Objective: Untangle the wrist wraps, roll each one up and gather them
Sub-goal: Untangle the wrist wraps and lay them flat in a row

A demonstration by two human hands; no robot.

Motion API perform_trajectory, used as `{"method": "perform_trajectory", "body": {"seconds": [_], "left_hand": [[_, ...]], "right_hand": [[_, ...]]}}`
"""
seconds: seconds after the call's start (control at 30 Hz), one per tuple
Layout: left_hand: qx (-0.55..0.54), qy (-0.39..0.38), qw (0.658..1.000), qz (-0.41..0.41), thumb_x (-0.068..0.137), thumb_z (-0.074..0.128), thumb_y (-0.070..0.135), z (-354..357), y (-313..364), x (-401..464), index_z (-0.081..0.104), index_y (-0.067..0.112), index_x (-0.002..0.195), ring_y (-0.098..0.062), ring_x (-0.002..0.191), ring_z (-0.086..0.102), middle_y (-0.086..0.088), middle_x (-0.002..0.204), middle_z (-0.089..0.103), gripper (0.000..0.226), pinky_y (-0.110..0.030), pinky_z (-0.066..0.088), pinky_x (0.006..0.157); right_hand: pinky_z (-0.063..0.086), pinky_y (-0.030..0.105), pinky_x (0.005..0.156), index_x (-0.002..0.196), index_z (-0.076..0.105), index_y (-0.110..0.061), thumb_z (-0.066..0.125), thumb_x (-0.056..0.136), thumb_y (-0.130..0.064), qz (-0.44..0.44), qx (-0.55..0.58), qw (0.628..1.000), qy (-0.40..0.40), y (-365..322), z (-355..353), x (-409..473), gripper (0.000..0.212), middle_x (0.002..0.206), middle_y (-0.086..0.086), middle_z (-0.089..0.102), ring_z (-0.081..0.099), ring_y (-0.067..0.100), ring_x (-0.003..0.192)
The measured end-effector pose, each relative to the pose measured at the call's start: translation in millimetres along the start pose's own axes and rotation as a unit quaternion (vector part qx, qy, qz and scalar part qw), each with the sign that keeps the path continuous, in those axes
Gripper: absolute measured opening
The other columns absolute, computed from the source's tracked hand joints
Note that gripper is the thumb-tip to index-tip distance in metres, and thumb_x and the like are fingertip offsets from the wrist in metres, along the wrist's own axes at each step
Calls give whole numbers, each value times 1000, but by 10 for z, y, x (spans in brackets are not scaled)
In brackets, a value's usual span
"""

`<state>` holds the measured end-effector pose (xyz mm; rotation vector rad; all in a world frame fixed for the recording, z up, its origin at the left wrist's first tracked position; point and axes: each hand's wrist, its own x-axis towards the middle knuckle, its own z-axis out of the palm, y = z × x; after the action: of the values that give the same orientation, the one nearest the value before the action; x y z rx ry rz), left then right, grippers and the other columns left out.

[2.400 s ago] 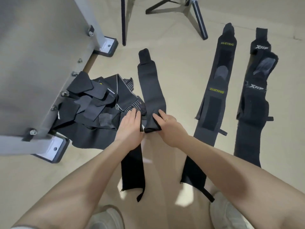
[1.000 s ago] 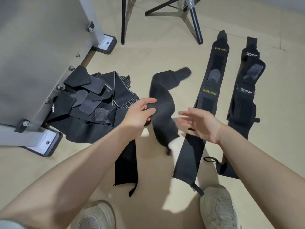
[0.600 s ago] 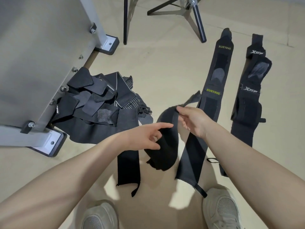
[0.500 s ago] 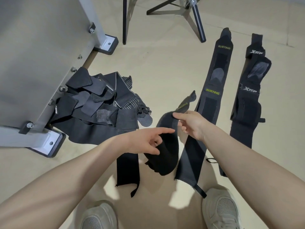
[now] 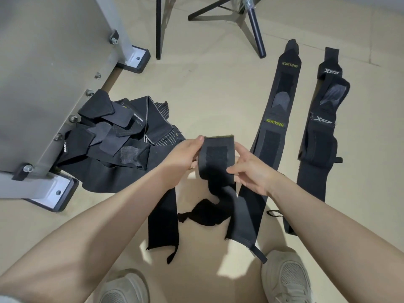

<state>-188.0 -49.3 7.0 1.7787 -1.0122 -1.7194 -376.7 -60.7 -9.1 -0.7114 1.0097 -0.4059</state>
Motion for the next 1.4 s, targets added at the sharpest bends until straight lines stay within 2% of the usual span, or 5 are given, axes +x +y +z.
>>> {"method": "perform_trajectory", "body": {"seconds": [0.33, 0.7, 0.87, 1.17, 1.4], "left_hand": [[-11, 0, 986, 168, 89, 51, -8, 292, 292, 416, 41, 11, 139, 3, 115, 46, 4, 130, 50, 54, -2, 39, 90], [214, 110, 960, 142, 96, 48, 27, 294, 884, 1634, 11, 17, 151, -22, 145, 6, 0, 159, -2, 67, -39, 15, 117], [465, 66, 861, 194, 88, 45, 5, 266, 236, 1504, 58, 10, 120, -24, 117, 43, -6, 128, 48, 35, -28, 34, 95], [543, -10, 799, 258, 82, 45, 13, 89, 36, 1435, 64, 4, 115, -34, 118, 53, -16, 125, 59, 39, -41, 39, 102], [665, -101, 726, 143, 88, 54, 51, 314, 62, 1599, -5, 13, 151, -21, 146, -8, -5, 157, -17, 94, -34, -2, 117]], "right_hand": [[55, 33, 86, 132, 44, -22, 51, 97, -11, -118, -11, 971, 206, -336, -113, 373, 38, 119, 4, 63, 63, 18, 107], [38, 38, 98, 151, 6, -12, 46, 96, -15, -116, -426, 797, 412, -1246, -662, 1183, 68, 143, 14, 32, 40, 31, 123], [41, 37, 78, 115, 55, -9, 50, 92, -13, -206, -619, 732, 195, -402, -418, 1035, 24, 116, 11, 56, 54, 31, 105], [0, 48, 116, 151, -3, -12, 29, 93, -61, -34, -748, 644, 157, -199, -684, 1413, 82, 159, 2, -10, -7, 21, 146], [6, 50, 116, 151, -1, -18, 38, 88, -67, -9, -750, 626, 213, -551, -1049, 1649, 90, 160, 0, -5, 0, 24, 146]]}}
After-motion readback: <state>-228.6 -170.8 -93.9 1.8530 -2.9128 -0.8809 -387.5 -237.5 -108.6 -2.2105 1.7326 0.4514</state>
